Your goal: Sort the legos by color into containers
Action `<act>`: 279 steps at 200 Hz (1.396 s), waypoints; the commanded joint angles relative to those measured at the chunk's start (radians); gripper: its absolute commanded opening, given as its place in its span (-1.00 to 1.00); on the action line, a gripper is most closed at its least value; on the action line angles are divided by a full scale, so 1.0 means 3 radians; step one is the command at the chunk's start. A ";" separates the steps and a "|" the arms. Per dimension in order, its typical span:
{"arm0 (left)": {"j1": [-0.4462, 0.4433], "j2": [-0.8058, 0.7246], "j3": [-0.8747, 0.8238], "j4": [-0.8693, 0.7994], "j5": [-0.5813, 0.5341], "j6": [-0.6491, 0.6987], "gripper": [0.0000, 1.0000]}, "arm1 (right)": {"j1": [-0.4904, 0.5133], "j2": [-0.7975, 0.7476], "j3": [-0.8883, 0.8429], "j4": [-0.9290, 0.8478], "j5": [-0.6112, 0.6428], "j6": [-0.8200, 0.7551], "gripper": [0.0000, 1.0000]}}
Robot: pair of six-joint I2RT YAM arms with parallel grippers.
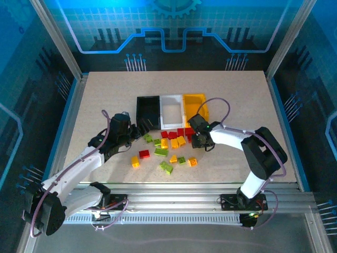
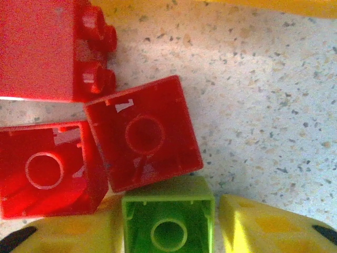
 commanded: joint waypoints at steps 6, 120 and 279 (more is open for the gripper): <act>-0.0033 -0.0056 -0.0038 -0.0077 0.0078 -0.0032 0.98 | 0.0030 -0.0019 0.0002 0.0035 0.0070 0.0008 -0.09; -0.0212 -0.0247 -0.0115 -0.0354 -0.0371 -0.0326 0.98 | -0.0062 -0.0667 0.0671 -0.0541 0.0104 -0.0189 -0.26; -0.0169 -0.0330 0.0190 -0.0920 -0.0374 0.0320 0.98 | -0.0416 0.0756 0.2238 -0.0732 0.0031 -0.0012 0.50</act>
